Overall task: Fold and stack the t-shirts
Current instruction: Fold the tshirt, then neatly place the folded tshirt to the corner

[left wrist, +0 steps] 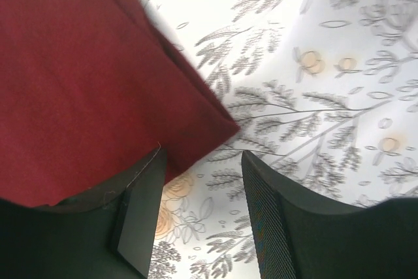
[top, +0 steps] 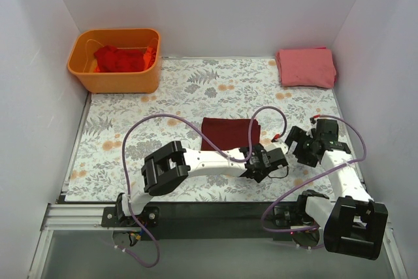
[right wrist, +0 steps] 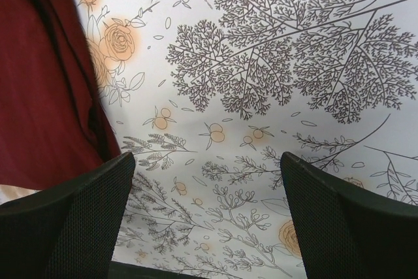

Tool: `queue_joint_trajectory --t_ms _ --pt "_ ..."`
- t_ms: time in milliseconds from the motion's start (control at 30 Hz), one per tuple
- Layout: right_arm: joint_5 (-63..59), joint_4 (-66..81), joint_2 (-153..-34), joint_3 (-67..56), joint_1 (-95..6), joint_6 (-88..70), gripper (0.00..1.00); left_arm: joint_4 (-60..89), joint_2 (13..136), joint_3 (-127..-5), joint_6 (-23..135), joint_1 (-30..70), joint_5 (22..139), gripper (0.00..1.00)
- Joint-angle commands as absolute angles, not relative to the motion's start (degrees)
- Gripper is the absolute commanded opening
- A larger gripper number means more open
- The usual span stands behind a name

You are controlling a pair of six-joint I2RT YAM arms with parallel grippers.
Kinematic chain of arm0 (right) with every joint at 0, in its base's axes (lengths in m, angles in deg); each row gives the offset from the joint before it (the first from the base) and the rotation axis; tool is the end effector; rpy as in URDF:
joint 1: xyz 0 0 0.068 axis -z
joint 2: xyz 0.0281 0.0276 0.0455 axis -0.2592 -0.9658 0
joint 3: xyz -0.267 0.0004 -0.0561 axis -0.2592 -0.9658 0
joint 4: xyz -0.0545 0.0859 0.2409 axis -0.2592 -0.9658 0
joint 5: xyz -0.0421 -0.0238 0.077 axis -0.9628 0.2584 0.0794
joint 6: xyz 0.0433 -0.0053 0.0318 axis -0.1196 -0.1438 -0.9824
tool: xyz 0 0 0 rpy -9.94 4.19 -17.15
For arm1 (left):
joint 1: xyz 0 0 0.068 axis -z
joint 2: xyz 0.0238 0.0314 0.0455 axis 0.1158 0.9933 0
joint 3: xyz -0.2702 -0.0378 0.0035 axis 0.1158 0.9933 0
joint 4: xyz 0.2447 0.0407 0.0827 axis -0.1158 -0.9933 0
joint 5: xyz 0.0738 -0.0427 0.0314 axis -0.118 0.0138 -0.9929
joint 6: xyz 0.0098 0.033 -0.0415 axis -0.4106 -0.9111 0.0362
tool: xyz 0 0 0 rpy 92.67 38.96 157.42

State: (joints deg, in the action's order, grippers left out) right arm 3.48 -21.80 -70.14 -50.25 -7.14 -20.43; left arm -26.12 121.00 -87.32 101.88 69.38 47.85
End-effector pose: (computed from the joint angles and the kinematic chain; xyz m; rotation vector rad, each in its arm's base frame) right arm 0.1842 -0.0171 0.1889 0.4930 2.5147 0.3657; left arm 0.1218 -0.4286 0.1770 0.3044 2.5658 -0.2695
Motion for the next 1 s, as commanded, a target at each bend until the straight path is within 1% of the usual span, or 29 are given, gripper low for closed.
queue_joint_trajectory --t_ms 0,267,600,700,733,767,800,833,867,900,933,967 --pt "4.8 -19.7 -70.1 -51.0 -6.8 -21.0 0.98 -24.1 119.7 -89.2 100.9 71.2 43.9 0.49" --pt "4.5 -18.8 -70.4 -51.6 -6.1 -21.2 0.98 -20.8 121.7 -88.4 98.9 71.3 45.0 0.47" --pt "6.0 -17.9 -70.7 -52.7 -5.6 -21.2 0.98 -20.1 125.1 -87.8 97.4 71.0 42.0 0.45" --pt "6.8 -17.6 -70.8 -52.9 -5.6 -21.2 0.98 -20.2 125.2 -87.1 97.9 70.4 41.7 0.38" --pt "7.2 -17.1 -70.8 -52.9 -5.5 -21.2 0.97 -20.3 125.1 -86.9 98.0 70.3 41.8 0.35" --pt "8.1 -16.9 -70.9 -53.2 -5.5 -21.0 0.97 -20.4 124.9 -86.5 98.6 70.2 41.9 0.24" --pt "8.7 -16.5 -70.9 -53.1 -5.6 -21.0 0.97 -20.3 124.8 -86.2 98.7 70.2 42.0 0.2" --pt "9.9 -16.1 -71.2 -53.4 -5.6 -21.0 0.97 -20.4 124.5 -85.9 99.2 70.1 42.0 0.12" --pt "10.8 -15.6 -71.3 -53.4 -5.6 -21.0 0.97 -20.6 124.2 -85.7 99.4 70.0 42.0 0.12" --pt "11.7 -15.0 -71.5 -53.5 -5.6 -21.0 0.97 -20.5 124.0 -85.6 99.6 69.9 41.9 0.04" --pt "14.5 -13.7 -72.3 -53.7 -5.6 -21.0 0.97 -20.7 123.5 -85.5 99.9 69.8 41.7 0.0" --pt "16.0 -12.8 -72.7 -54.0 -5.6 -21.2 0.97 -20.8 123.2 -85.4 100.6 69.6 41.5 0.0"
